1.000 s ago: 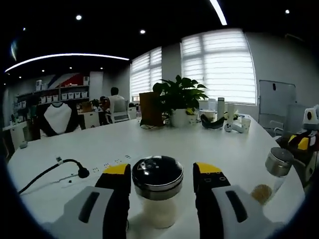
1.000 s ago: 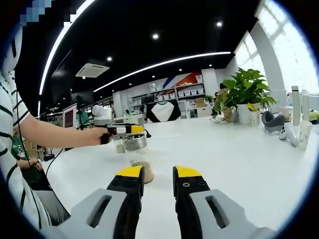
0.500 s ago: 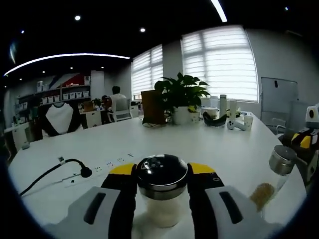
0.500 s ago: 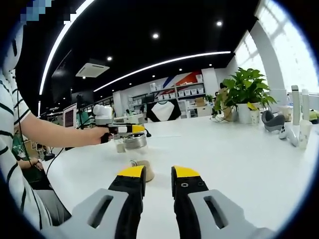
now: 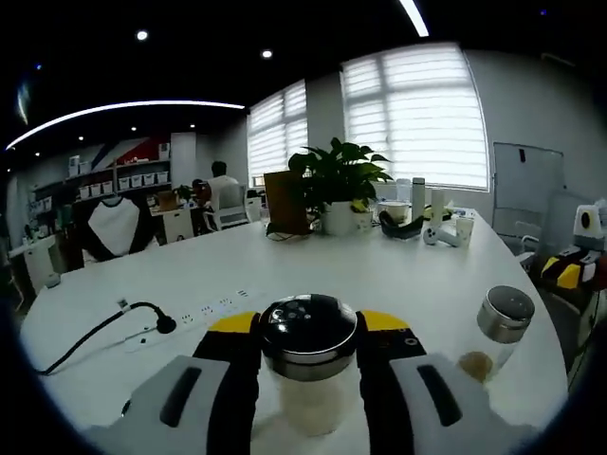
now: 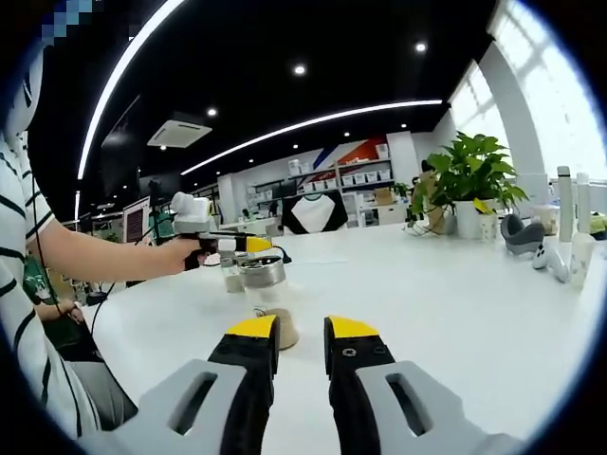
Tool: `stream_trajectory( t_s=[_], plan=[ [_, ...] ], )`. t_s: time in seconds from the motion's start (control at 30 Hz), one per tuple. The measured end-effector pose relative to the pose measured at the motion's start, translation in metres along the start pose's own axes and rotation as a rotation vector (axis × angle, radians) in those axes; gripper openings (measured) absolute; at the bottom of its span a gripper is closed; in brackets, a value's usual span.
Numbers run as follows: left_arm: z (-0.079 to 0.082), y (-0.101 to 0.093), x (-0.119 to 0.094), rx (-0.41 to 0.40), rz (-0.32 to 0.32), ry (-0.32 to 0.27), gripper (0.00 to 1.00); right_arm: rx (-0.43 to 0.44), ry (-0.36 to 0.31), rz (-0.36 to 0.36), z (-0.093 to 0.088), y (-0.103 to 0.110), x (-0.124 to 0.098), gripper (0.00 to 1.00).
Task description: Rotate the seasoning bottle until the label or dispensing opening points toward the visible target arrow and the bottle remains upright within the marked orientation range
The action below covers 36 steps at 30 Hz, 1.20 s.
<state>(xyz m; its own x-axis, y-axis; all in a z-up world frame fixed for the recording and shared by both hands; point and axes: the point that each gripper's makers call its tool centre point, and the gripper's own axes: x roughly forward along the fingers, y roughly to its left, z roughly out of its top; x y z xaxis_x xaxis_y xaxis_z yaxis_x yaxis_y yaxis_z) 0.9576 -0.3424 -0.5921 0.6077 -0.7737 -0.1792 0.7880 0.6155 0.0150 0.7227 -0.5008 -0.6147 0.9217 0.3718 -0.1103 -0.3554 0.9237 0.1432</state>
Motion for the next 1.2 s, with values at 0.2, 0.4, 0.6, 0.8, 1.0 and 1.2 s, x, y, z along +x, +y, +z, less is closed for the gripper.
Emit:
stream_trajectory(
  t_s=[0.2,0.4,0.6,0.8,1.0,1.2],
  plan=[
    [0.005,-0.010,-0.018,0.025,-0.006,-0.013,0.41,-0.009,0.004,0.022,0.000,0.012,0.002,0.16],
    [0.009,-0.013,-0.033,0.032,-0.002,-0.032,0.41,-0.007,0.005,0.035,0.002,0.019,0.004,0.15],
    [0.008,-0.021,-0.048,0.014,-0.008,-0.048,0.41,-0.006,0.017,0.044,-0.001,0.026,0.004,0.14],
    [0.001,-0.029,-0.060,0.014,-0.018,-0.047,0.41,-0.018,0.022,0.063,-0.001,0.033,0.005,0.14],
    [-0.001,-0.041,-0.070,0.008,-0.021,-0.057,0.41,-0.016,0.029,0.080,-0.002,0.039,0.007,0.13],
    [0.002,-0.052,-0.075,0.022,-0.040,-0.063,0.41,-0.007,0.045,0.082,-0.006,0.041,0.008,0.13]
  ],
)
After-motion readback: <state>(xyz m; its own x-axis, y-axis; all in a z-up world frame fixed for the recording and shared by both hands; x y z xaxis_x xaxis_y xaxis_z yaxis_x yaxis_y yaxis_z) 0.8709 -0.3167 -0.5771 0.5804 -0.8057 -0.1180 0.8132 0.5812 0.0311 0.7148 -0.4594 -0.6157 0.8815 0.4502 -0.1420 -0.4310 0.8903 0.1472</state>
